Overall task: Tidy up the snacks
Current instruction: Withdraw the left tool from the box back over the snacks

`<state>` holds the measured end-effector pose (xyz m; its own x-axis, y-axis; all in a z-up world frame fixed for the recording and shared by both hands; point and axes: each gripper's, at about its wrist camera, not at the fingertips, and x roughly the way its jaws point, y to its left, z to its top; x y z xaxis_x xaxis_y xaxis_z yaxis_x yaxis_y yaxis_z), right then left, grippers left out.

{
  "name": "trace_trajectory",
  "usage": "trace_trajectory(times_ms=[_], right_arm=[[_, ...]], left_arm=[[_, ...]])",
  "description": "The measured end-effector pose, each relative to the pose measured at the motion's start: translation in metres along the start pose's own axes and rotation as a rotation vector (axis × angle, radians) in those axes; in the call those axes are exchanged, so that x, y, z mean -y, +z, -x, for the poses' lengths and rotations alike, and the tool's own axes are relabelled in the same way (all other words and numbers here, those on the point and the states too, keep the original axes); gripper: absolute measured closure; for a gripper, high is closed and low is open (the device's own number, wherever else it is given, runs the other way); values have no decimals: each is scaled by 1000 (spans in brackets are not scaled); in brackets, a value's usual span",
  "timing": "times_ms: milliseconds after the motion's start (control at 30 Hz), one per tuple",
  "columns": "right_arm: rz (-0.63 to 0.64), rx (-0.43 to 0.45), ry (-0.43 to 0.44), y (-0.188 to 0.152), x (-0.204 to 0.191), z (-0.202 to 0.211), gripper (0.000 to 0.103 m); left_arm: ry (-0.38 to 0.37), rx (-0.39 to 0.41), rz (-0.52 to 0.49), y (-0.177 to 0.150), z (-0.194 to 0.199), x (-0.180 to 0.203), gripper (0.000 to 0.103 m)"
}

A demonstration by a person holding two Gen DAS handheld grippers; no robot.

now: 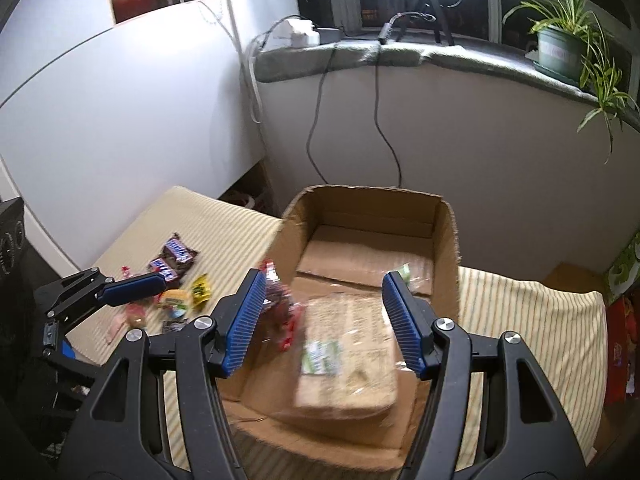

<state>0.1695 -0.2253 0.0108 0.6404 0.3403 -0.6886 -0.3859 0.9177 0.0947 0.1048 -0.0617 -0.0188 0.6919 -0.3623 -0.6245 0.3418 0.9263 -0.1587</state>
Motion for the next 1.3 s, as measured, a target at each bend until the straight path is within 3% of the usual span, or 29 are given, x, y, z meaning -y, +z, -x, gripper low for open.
trace_trajectory(times_ms=[500, 767, 933, 1300], right_arm=[[118, -8, 152, -34, -92, 24, 39], [158, -68, 203, -66, -135, 7, 40], [131, -139, 210, -87, -146, -17, 56], [119, -199, 63, -100, -154, -54, 57]], left_arm=[[152, -7, 144, -71, 75, -85, 40], [183, -68, 211, -111, 83, -118, 47], [155, -100, 231, -125, 75, -129, 54], [156, -135, 199, -127, 52, -140, 54]])
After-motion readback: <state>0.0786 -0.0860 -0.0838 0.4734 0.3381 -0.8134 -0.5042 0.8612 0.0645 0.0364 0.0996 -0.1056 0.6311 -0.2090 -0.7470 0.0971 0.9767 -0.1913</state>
